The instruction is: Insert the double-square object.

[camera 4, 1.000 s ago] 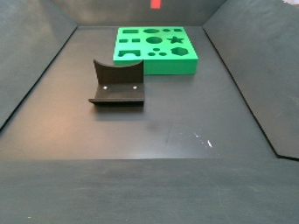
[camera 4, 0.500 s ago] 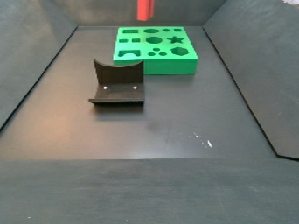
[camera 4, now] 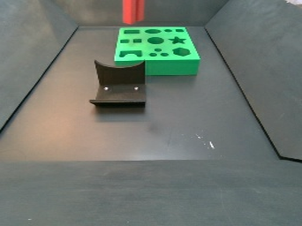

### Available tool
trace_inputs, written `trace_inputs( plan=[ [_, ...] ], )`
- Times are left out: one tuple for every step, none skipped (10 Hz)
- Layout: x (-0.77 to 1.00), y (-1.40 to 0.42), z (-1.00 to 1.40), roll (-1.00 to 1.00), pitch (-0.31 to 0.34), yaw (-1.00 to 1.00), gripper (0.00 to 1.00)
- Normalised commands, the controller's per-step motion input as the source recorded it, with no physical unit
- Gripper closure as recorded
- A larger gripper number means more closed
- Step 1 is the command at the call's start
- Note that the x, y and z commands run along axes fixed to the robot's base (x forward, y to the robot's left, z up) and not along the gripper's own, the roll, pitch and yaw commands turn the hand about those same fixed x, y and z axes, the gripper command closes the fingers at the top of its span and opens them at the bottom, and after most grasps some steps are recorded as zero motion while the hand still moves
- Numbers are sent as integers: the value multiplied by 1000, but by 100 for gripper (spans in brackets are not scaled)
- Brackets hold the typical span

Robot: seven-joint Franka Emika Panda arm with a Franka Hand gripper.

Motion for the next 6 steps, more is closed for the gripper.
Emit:
trace_inputs(
  plan=[
    [140,91,-123,0,0,-963,100],
    [103,89,-151,0,0,-949,100],
    [77,77,-146,0,0,-960,100],
    [83,57,-146,0,0,-963,100],
    [100,29,-137,0,0,-926,100],
    [126,0,-131,0,4,-891,100]
  ],
)
